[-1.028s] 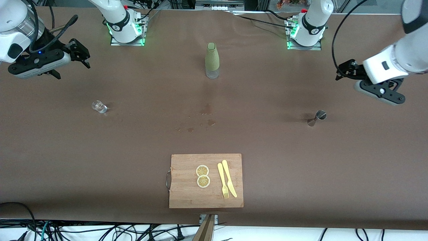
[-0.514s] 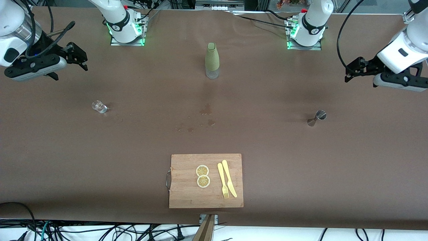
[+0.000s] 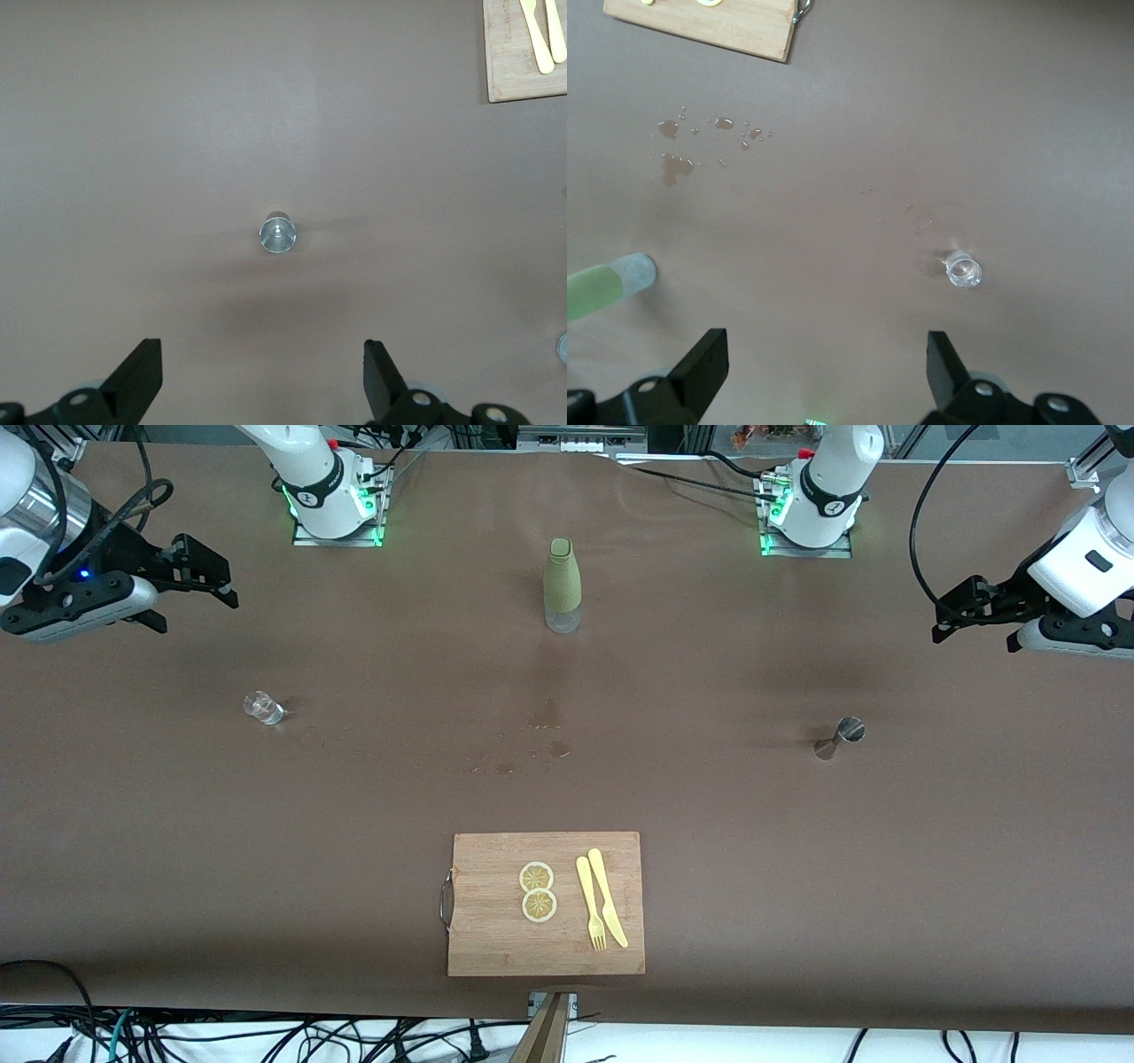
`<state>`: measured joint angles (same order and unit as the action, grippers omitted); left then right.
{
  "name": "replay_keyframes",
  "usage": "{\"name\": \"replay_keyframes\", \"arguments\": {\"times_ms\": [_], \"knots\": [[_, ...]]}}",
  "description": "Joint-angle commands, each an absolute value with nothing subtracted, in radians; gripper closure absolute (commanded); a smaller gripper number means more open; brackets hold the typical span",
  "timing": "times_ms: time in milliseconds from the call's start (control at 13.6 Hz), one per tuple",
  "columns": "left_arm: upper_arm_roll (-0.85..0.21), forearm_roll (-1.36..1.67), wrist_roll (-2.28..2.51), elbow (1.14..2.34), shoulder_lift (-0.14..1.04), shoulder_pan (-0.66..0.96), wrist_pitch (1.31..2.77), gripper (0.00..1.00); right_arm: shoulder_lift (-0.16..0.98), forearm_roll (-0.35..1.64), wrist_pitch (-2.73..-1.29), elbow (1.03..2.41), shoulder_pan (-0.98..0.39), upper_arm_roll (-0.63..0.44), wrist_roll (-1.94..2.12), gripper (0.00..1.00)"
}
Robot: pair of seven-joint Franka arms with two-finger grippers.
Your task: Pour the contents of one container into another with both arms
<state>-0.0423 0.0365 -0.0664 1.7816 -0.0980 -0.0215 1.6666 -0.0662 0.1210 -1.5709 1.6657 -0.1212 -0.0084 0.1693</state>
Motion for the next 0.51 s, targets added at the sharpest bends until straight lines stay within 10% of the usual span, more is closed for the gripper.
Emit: {"name": "replay_keyframes", "arguments": {"times_ms": [0,440], "knots": [[-0.049,0.023,-0.055,1.801,-0.117,-0.025,1.683,0.0,-0.074,0.126,-1.563,1.637,-0.118,-0.011,0.143,0.01],[-0.049,0.023,-0.055,1.801,-0.118,-0.025,1.681,0.0,-0.057,0.044,-1.569,1.605,-0.129,0.0,0.14,0.01]]}}
